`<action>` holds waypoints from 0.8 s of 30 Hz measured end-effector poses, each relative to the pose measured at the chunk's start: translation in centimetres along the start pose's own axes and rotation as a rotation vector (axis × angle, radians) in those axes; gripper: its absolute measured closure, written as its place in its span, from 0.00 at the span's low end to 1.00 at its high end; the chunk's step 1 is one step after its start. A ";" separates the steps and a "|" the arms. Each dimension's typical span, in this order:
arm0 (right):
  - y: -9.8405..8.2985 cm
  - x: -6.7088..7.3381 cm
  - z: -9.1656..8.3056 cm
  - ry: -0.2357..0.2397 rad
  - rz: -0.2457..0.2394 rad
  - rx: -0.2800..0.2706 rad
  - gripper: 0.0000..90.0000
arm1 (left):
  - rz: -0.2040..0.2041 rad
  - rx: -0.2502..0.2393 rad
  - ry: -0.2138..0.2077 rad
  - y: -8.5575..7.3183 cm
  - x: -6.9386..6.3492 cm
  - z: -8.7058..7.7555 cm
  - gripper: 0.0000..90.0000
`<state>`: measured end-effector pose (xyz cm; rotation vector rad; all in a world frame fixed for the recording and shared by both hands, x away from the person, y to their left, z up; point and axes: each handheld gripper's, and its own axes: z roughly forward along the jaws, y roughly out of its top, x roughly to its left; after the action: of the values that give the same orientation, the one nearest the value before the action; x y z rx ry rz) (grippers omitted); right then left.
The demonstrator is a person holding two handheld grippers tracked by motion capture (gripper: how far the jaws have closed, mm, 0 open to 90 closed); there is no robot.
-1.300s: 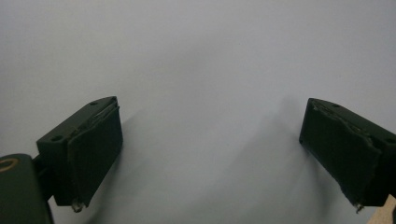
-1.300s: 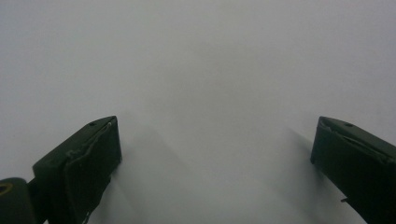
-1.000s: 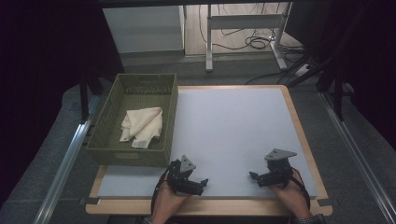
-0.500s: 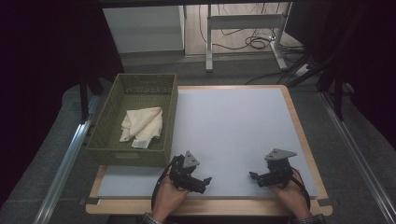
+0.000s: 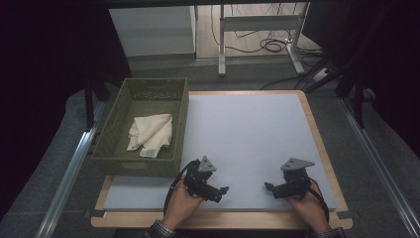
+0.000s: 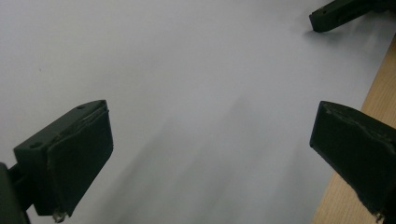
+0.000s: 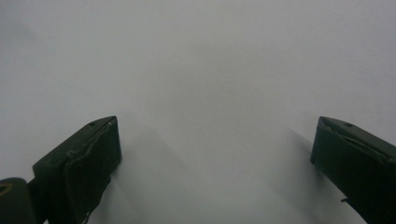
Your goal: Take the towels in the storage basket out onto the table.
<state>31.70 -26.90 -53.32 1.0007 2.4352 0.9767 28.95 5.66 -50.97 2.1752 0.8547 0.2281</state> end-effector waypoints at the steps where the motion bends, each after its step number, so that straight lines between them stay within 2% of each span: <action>1: 0.0 0.0 0.0 0.000 0.000 0.000 0.02 | 0.003 0.001 0.000 0.2 0.0 0.0 0.00; 6: 0.0 0.0 0.0 0.000 0.000 0.000 0.02 | 0.012 -0.001 -0.023 1.4 0.3 -0.2 0.00; 13: 0.0 0.0 0.0 0.001 0.000 0.000 0.02 | 0.026 -0.001 -0.025 2.4 0.5 -0.4 0.00; 24: 0.0 0.0 0.0 0.000 0.001 0.000 0.02 | 0.040 -0.030 -0.033 5.4 1.4 -2.1 0.01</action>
<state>31.70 -26.90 -53.32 1.0015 2.4350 0.9770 31.90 5.21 -45.77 2.1641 0.7850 0.2228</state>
